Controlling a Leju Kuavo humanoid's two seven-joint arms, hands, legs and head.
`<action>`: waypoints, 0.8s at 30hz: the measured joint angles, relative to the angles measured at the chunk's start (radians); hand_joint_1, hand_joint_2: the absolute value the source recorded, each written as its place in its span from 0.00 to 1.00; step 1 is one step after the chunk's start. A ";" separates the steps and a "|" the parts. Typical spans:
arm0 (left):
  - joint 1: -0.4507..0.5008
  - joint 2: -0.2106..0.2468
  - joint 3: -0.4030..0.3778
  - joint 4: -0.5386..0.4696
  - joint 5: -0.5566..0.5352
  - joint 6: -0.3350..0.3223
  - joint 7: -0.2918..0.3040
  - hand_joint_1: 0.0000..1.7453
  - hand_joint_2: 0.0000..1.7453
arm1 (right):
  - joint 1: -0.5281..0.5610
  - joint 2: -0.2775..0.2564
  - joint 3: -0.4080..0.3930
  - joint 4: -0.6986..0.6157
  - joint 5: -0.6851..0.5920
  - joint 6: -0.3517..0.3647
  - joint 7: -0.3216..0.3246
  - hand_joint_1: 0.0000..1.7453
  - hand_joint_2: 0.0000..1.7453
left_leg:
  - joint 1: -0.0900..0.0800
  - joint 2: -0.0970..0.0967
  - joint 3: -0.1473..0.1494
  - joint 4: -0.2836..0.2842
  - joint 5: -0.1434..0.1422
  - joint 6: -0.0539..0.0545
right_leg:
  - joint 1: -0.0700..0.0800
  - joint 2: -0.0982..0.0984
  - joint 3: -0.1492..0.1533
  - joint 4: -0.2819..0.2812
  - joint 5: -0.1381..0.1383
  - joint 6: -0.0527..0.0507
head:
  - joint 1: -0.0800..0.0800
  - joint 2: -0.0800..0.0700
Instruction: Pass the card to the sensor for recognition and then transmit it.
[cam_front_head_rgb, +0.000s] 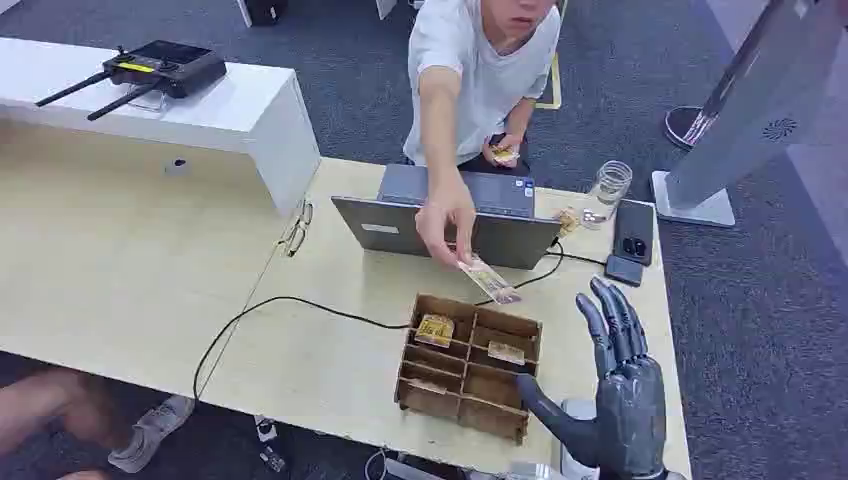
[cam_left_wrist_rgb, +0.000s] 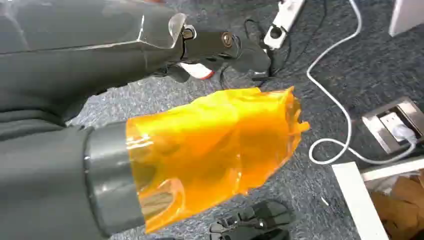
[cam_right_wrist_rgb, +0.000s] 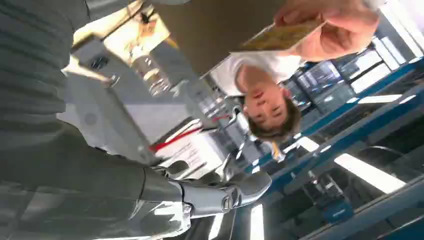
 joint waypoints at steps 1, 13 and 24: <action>-0.001 0.000 -0.004 0.000 -0.002 0.000 0.002 0.00 0.00 | -0.006 0.003 -0.006 0.005 0.014 0.000 0.014 0.00 1.00 | 0.000 0.000 0.000 0.000 0.000 0.000 | 0.000 0.000 0.000 0.000 0.000 0.000 | 0.000 0.000; -0.002 0.000 -0.025 0.000 -0.013 0.000 0.002 0.00 0.00 | -0.019 0.015 -0.057 0.063 0.060 -0.024 0.064 0.00 1.00 | 0.000 0.000 0.000 0.000 0.000 0.000 | 0.000 0.000 0.000 0.000 0.000 0.000 | 0.000 0.000; -0.002 0.000 -0.028 0.000 -0.015 0.000 0.002 0.00 0.00 | -0.023 0.029 -0.058 0.085 0.057 -0.018 0.074 0.03 1.00 | 0.000 0.000 0.000 0.000 0.000 0.000 | 0.000 0.000 0.000 0.000 0.000 0.000 | 0.000 0.000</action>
